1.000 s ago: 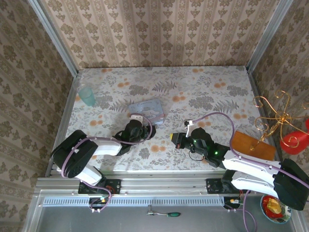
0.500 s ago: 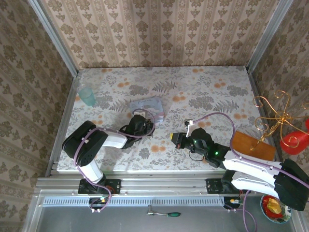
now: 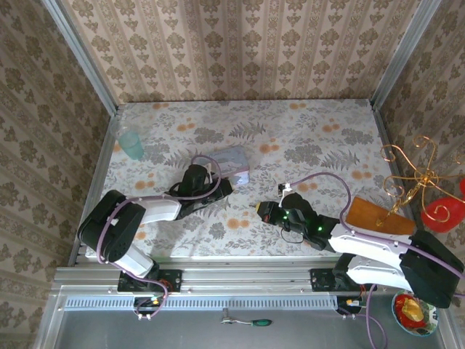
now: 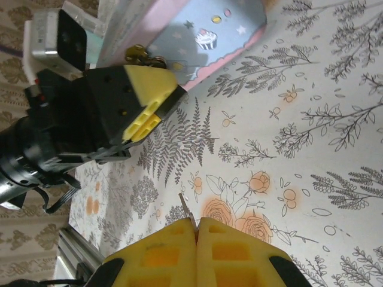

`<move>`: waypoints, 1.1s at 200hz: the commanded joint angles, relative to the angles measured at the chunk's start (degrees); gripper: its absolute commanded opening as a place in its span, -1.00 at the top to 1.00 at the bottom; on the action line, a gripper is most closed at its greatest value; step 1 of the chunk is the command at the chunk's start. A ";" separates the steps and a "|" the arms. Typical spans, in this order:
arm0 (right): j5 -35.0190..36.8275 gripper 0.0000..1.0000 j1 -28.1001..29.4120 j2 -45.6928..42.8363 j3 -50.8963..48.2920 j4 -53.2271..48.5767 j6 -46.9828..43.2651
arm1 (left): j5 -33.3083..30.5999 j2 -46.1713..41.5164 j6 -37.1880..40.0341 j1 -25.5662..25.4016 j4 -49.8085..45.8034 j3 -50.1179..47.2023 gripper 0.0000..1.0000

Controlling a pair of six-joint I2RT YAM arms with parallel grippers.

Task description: Unlock the padlock with the key

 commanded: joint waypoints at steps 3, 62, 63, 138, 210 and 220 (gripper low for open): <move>2.34 1.00 0.61 1.90 -1.14 6.68 8.17 | 8.04 -1.23 -10.98 0.28 8.69 -1.52 1.00; 5.34 1.00 1.10 9.25 -2.32 21.75 16.39 | 5.84 -3.22 -24.60 -1.03 23.28 -6.38 1.00; 5.29 1.00 1.10 9.38 -2.31 21.86 16.45 | 5.75 -3.29 -24.64 -1.08 23.43 -6.46 1.00; 6.10 1.00 1.27 15.45 -2.08 32.80 24.59 | -0.03 -2.91 -27.79 -3.84 31.13 -10.31 1.00; 7.26 1.00 1.32 14.65 -1.68 29.69 30.45 | -2.87 -1.19 -29.66 -5.12 36.61 -12.08 1.00; 7.36 1.00 1.28 14.86 -1.68 30.52 30.68 | -2.88 -0.70 -29.90 -5.24 37.41 -11.92 1.00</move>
